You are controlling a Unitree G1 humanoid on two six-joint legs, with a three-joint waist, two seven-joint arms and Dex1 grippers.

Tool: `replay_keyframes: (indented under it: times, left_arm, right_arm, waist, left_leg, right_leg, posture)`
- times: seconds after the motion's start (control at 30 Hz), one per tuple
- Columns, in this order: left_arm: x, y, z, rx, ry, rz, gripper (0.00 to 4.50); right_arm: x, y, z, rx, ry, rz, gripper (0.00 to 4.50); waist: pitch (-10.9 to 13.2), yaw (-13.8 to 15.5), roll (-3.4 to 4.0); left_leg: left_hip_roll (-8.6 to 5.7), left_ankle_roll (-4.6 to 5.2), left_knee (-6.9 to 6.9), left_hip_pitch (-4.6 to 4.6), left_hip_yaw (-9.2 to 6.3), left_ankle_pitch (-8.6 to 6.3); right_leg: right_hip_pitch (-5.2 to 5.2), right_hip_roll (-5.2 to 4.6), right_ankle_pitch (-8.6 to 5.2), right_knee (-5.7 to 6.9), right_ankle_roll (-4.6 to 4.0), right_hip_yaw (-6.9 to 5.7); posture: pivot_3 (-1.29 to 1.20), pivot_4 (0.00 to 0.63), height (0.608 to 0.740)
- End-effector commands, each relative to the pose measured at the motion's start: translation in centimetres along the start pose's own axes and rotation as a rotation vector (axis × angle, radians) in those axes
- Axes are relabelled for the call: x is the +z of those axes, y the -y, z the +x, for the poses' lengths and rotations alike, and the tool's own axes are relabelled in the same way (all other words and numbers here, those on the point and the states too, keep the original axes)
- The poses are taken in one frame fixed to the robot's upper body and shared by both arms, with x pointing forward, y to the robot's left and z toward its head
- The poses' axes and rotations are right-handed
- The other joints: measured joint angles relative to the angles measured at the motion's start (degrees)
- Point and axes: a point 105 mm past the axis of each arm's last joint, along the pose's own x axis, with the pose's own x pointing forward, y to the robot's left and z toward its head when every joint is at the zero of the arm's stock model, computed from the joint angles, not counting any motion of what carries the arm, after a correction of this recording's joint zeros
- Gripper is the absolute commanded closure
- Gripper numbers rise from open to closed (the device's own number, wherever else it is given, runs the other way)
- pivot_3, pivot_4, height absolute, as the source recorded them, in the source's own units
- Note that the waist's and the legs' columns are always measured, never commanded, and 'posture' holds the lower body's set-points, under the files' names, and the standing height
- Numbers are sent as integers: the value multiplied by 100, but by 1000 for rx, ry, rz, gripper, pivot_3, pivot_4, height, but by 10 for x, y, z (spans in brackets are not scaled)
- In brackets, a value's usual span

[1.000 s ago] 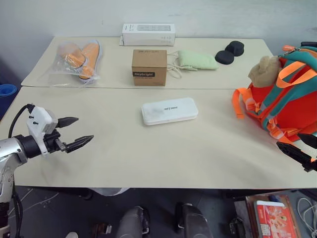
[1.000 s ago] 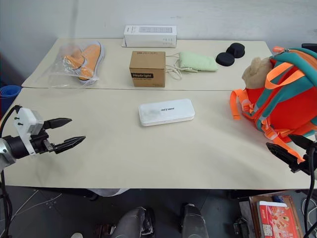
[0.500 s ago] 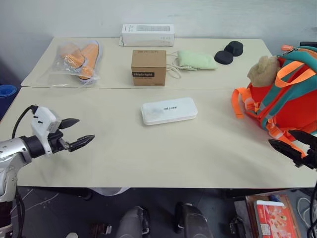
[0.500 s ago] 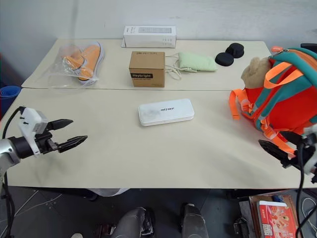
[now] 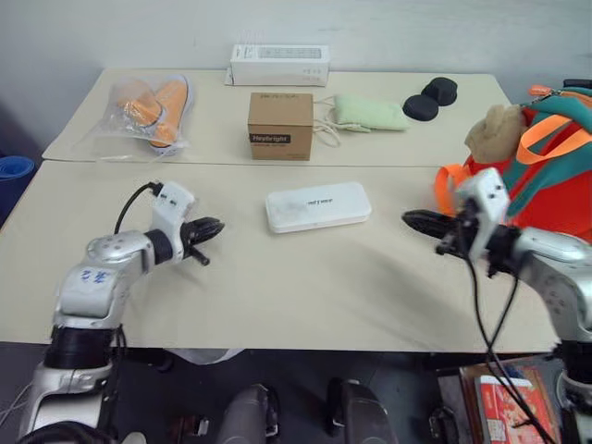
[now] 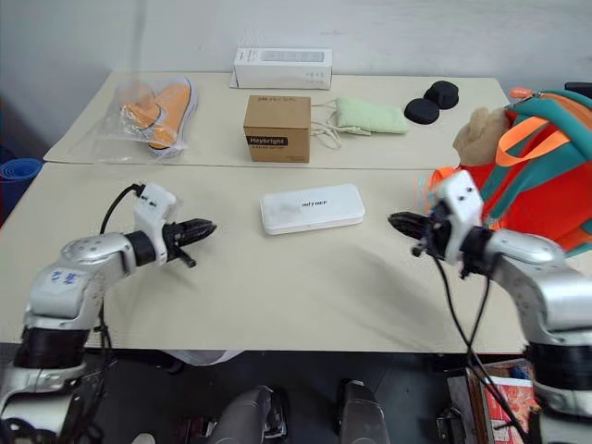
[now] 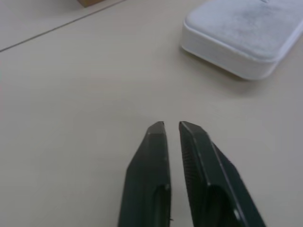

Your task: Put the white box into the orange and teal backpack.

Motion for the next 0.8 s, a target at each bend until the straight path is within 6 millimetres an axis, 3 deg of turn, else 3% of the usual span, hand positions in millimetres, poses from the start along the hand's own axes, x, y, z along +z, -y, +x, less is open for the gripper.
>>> replay_keyframes:
  times: [0.03,0.47,0.67,0.8]
  left_arm:
    - [8,-3,8,27,-3,22,4453]
    - [22,31,43,-85,21,45,4453]
    - [19,27,46,-69,7,95,4453]
    - [17,23,45,-59,2,89,4453]
  right_arm:
    - [1,17,21,-98,-16,-40,4500]
    - [-10,24,84,-201,-25,-17,4500]
    - [-12,18,92,-185,-26,-27,4500]
    - [-10,17,86,-194,-20,-11,4500]
  waist:
    - [0,-9,0]
    - [0,-87,0]
    - [0,-152,0]
    - [0,-164,0]
  left_leg:
    - [0,1,0,0,4,1]
    - [9,-6,6,1,17,12]
    - [9,-8,4,1,17,13]
    - [12,-8,1,1,17,13]
  right_leg:
    - [0,25,0,0,0,3]
    - [-4,47,0,9,1,15]
    - [-3,49,0,7,1,16]
    - [-6,51,0,8,1,17]
  posture:
    - [0,150,740]
    - [0,150,740]
    - [0,150,740]
    - [0,150,740]
